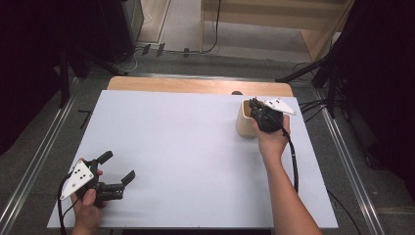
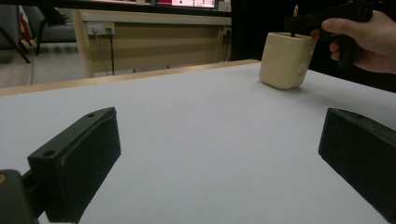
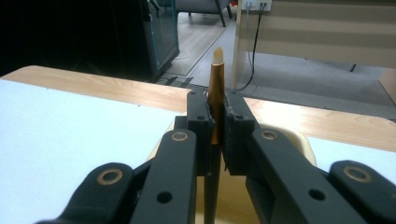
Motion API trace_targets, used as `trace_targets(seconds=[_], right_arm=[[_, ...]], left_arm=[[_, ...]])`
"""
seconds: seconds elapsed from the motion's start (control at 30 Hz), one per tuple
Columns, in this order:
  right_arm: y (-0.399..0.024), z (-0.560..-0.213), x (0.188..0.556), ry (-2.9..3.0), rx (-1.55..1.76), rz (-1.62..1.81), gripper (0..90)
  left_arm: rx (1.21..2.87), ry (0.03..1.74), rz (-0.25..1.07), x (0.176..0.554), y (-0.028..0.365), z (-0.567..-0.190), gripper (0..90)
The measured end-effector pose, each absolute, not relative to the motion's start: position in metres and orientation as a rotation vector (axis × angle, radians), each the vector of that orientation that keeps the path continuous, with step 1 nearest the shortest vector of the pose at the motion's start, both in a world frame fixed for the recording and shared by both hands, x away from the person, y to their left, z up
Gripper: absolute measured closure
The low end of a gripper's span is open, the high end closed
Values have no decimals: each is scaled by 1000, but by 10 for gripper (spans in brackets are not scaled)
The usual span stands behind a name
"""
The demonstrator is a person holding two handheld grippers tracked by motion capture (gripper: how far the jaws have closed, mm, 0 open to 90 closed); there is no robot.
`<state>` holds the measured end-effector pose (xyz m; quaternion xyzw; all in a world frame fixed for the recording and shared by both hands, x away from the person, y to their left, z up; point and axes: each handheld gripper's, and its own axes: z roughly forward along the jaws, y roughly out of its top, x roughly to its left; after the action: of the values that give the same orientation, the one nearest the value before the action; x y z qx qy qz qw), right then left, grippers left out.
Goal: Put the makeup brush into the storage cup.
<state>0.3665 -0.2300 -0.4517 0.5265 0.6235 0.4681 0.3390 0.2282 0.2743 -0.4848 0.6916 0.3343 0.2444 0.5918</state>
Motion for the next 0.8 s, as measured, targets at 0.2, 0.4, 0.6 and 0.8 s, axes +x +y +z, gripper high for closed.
trace_targets(seconds=[0.2, 0.4, 0.6, 0.8], right_arm=[[-231, -451, 367, 1620, 1371, 1225, 844], [-230, -444, 362, 1619, 1385, 1249, 306], [-229, -437, 356, 1656, 1358, 1303, 0], [-230, -435, 353, 1642, 1376, 1290, 0]], left_arm=[[1613, 778, 571, 228, 274, -485, 0], [1612, 777, 571, 228, 274, -485, 0], [1612, 778, 569, 228, 273, -485, 0], [1614, 777, 569, 228, 273, -485, 0]])
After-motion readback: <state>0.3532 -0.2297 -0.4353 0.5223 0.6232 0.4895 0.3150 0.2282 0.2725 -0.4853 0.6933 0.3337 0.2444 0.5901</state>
